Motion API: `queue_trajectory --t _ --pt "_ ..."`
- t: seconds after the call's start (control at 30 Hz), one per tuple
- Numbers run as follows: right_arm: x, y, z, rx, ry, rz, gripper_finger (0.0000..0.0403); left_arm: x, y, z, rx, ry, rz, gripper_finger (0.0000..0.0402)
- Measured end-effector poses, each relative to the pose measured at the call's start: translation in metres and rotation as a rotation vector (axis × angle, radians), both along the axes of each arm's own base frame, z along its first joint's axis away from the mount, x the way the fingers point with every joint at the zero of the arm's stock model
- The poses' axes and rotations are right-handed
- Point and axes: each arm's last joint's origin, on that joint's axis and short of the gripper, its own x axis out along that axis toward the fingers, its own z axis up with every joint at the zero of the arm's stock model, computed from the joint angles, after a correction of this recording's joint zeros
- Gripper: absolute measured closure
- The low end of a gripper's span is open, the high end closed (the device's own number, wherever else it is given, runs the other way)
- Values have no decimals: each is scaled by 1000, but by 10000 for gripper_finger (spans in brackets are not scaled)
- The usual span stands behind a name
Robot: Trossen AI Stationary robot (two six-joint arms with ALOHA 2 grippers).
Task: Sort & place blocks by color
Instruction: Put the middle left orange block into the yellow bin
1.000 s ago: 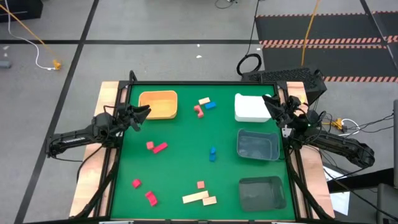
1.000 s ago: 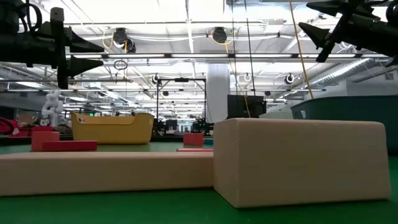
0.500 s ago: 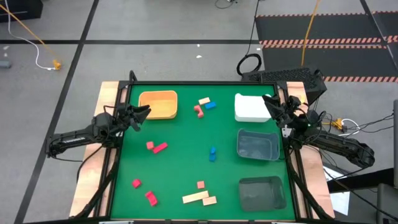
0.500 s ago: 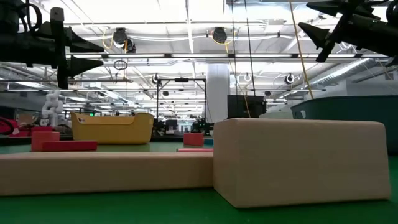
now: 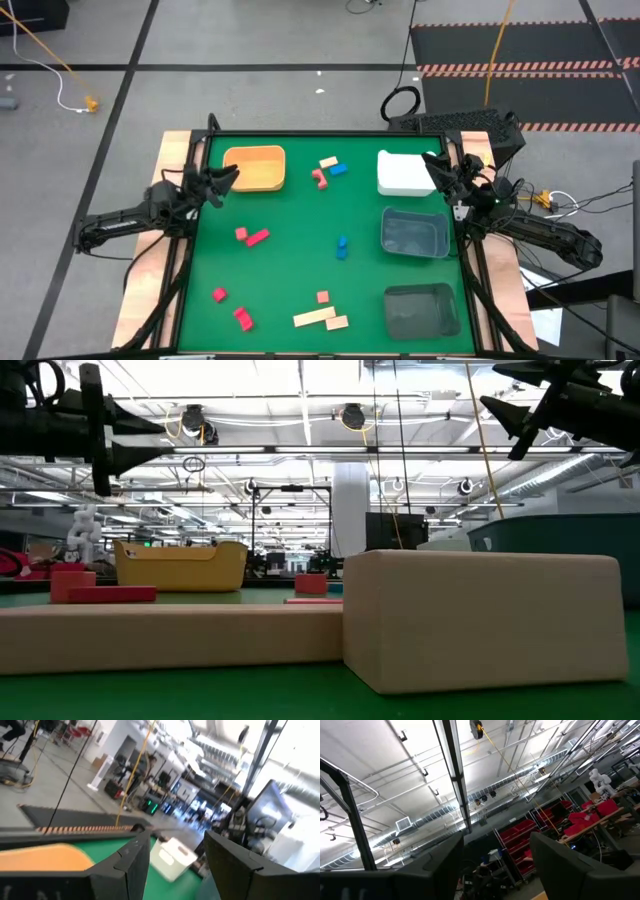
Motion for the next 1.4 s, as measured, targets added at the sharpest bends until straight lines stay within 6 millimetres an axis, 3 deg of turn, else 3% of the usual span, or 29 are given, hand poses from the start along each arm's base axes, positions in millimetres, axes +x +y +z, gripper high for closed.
queue_trajectory --t 0.23,0.57,0.87,1.13,1.4 --pt "0 0 0 0 0 0 181 0 -1 2 -67 -67 -46 215" --pt "0 0 0 0 0 0 181 -2 -2 11 9 -135 -76 215" --pt "0 0 0 0 -1 0 181 4 -7 33 91 -37 -150 215" --pt "0 0 0 0 0 0 181 31 -11 60 35 221 -236 215" --pt "0 0 0 0 -1 0 181 76 -22 95 10 505 -342 215"
